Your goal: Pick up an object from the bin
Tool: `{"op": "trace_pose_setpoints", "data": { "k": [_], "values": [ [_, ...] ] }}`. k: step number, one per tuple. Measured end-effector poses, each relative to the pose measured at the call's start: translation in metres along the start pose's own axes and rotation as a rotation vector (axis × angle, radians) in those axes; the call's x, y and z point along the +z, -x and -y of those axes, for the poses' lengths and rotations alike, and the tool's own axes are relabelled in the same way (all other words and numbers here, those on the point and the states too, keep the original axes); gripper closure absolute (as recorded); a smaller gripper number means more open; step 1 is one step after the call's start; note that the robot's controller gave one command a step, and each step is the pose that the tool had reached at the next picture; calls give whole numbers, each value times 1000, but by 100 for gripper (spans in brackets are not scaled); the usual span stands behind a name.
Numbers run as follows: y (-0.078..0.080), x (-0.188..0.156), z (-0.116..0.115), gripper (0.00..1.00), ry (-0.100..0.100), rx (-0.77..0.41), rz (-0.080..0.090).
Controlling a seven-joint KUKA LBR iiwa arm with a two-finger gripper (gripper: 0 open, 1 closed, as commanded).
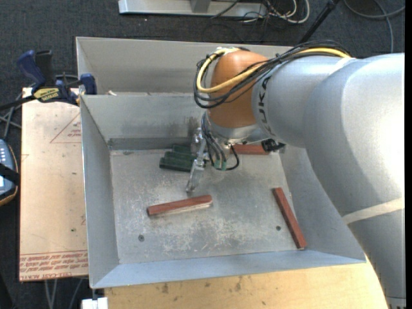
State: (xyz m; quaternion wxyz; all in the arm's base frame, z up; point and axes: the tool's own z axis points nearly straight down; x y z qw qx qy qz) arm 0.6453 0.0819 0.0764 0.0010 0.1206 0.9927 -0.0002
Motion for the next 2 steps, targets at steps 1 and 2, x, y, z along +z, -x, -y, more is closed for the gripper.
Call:
{"op": "trace_pose_setpoints", "data": {
  "k": [1, 2],
  "values": [
    [-1, 1, -34, 100, 6, 63, 8],
    [-1, 1, -34, 100, 6, 62, 8]
  ]
}}
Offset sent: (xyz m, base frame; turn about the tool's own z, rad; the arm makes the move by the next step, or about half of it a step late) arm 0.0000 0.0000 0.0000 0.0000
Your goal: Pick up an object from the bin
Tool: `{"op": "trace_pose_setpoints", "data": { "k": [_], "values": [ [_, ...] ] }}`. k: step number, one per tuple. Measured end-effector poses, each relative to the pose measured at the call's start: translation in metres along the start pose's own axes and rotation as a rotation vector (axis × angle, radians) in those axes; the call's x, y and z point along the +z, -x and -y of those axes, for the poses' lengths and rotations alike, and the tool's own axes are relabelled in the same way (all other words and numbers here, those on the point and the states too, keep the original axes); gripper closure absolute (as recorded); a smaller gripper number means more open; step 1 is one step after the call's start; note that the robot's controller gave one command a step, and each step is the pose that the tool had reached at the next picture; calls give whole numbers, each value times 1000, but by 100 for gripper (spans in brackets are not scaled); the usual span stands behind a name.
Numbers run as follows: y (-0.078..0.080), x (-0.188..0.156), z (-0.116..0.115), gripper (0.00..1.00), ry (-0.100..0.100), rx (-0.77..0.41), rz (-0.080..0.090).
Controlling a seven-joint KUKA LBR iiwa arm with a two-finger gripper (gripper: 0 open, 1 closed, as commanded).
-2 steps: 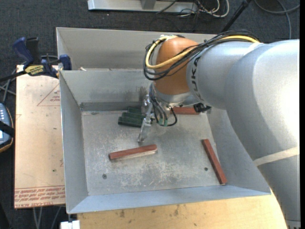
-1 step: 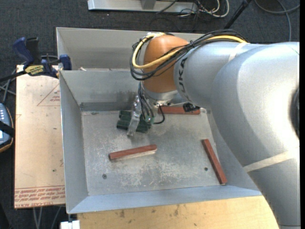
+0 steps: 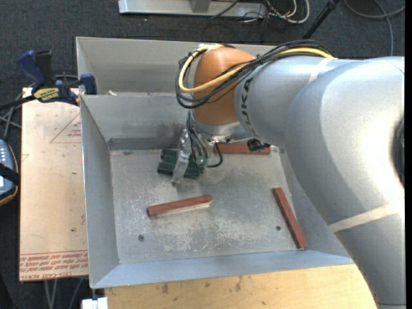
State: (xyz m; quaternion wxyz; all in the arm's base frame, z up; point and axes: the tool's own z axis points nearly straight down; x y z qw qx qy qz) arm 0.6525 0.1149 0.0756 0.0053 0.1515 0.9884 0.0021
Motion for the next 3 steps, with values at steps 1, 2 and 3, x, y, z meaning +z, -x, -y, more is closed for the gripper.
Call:
{"op": "trace_pose_setpoints", "data": {
  "k": [1, 2, 3],
  "values": [
    [-3, -40, 14, 100, -6, 15, -12],
    [-22, -100, -31, 100, -5, -30, -8],
    [-17, -146, 8, 100, -3, -54, -11]
  ]
}}
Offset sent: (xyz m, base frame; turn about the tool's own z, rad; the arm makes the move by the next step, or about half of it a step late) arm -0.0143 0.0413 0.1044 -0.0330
